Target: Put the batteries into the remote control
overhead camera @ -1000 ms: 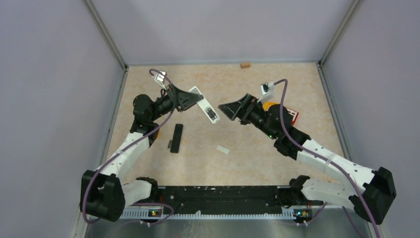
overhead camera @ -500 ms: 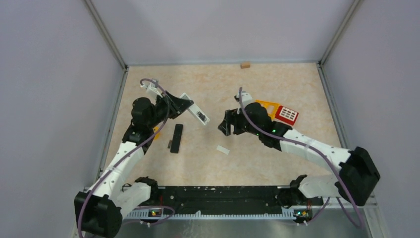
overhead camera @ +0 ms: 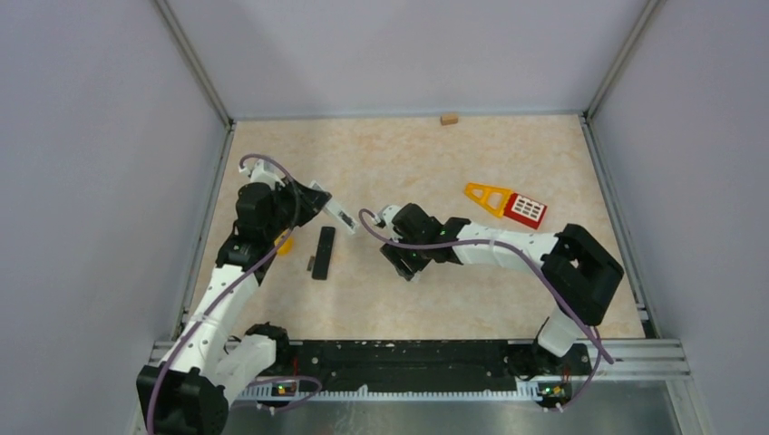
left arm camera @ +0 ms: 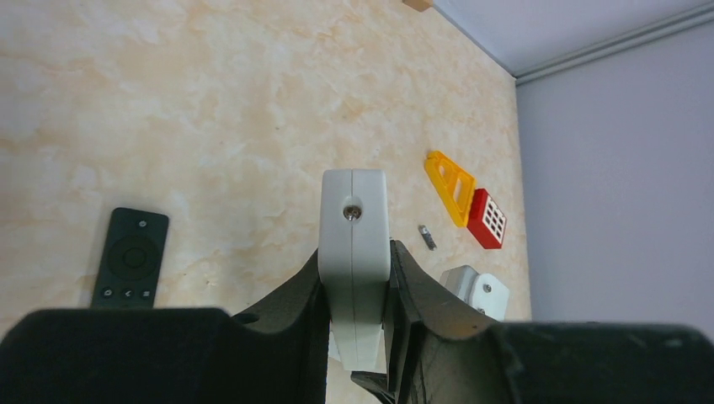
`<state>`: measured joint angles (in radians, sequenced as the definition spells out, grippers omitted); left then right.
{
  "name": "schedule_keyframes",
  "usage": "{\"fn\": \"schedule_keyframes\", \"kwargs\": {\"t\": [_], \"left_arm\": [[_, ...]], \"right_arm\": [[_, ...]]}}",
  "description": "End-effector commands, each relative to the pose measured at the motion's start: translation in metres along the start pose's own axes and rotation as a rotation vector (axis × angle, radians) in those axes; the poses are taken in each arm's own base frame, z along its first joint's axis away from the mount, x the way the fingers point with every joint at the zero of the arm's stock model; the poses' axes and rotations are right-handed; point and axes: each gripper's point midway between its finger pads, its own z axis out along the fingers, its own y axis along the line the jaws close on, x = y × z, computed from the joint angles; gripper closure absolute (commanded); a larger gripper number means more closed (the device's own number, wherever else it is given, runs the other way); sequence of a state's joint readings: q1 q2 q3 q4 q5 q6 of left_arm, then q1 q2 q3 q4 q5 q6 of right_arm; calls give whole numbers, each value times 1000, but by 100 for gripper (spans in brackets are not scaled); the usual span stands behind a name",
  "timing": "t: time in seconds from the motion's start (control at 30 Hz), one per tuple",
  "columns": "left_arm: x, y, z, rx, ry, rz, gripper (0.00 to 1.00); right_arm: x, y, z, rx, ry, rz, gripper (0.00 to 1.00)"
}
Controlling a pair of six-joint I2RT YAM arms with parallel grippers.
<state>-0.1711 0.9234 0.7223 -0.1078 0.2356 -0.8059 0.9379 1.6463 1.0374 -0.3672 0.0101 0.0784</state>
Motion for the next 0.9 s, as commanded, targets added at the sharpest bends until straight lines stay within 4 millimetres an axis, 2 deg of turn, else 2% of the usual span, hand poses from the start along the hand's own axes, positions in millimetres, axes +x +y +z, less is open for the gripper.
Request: {"fn": "schedule_keyframes", "kwargs": {"t": [0.0, 0.2, 0.43, 0.87], "left_arm": [[-23, 2, -13, -38, -89, 36, 100], [-29, 15, -20, -86, -118, 42, 100], [-28, 17, -21, -82, -111, 33, 100], [-30, 18, -25, -86, -121, 32, 100]], "right_arm": [[3, -1, 2, 8, 78, -116, 40], [18, 6, 7, -48, 197, -153, 40], [28, 8, 11, -42, 275, -178, 42], [42, 3, 21, 6, 360, -193, 60]]}}
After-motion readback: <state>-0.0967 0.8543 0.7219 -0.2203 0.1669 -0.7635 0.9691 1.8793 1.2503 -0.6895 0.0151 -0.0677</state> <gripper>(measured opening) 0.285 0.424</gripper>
